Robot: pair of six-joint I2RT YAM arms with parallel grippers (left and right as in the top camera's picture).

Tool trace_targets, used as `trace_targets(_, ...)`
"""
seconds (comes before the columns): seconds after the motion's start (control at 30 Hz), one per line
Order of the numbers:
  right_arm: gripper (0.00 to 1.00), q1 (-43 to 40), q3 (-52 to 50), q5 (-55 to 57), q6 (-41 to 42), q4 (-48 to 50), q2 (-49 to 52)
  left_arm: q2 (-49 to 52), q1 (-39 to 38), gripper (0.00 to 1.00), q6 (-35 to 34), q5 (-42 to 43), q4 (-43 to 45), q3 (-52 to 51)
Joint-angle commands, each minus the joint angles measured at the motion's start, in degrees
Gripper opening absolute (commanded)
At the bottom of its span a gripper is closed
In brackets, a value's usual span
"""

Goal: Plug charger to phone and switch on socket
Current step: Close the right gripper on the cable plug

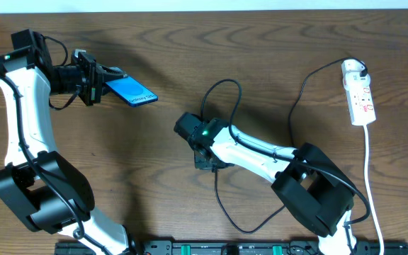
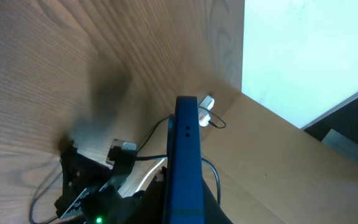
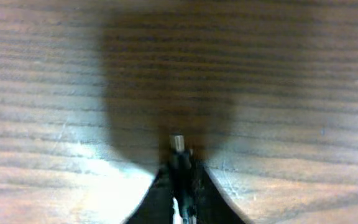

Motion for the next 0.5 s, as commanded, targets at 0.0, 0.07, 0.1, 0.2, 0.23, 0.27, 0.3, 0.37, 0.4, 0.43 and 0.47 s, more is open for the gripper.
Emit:
trace_targets(0.0, 0.02, 0.33, -0.57, -0.11, 0.33, 0.11, 2.71, -1.29, 0.09, 0.07, 0.79, 1.01, -0.22, 1.01)
trace_targets(0.07, 0.02, 0.33, -0.57, -0.11, 0.33, 0.11, 2.71, -1.29, 0.09, 0.07, 0.79, 1.03, -0.22, 1.01)
trace_targets(0.1, 0.02, 0.33, -0.57, -0.11, 0.33, 0.11, 2.71, -1.29, 0.09, 0.08, 0.79, 1.01, -0.22, 1.01)
trace_targets(0.2, 0.02, 0.33, -0.57, -0.11, 0.33, 0.07, 2.71, -1.29, 0.09, 0.07, 0.79, 1.03, -0.22, 1.01)
trace_targets(0.23, 0.01, 0.26, -0.57, -0.11, 0.33, 0.04, 2.71, -1.29, 0.09, 0.07, 0.79, 1.03, -0.22, 1.01)
trace_targets(0.27, 0.02, 0.2, -0.55, -0.15, 0.33, 0.04, 2.71, -1.29, 0.09, 0.07, 0.79, 1.03, -0.22, 1.01)
trace_targets(0.3, 0.02, 0.07, -0.55, -0.2, 0.33, 0.04, 2.71, -1.29, 0.09, 0.07, 0.79, 1.03, -0.22, 1.01)
trace_targets(0.37, 0.01, -0.57, -0.55, -1.22, 0.28, 0.02, 2.69, -1.29, 0.09, 0.07, 0.79, 1.01, -0.22, 1.01)
trace_targets(0.4, 0.01, -1.11, -0.52, -2.14, 0.28, 0.0, 2.69, -1.29, 0.09, 0.07, 0.79, 1.01, -0.22, 1.01)
trace_targets(0.43, 0.02, -1.81, -0.44, -3.15, 0.26, -0.11, 2.69, -1.29, 0.09, 0.07, 0.79, 1.01, -0.22, 1.01)
trace_targets(0.47, 0.01, -2.67, -0.37, -4.02, 0.24, -0.15, 2.69, -1.29, 0.09, 0.07, 0.79, 1.01, -0.22, 1.01)
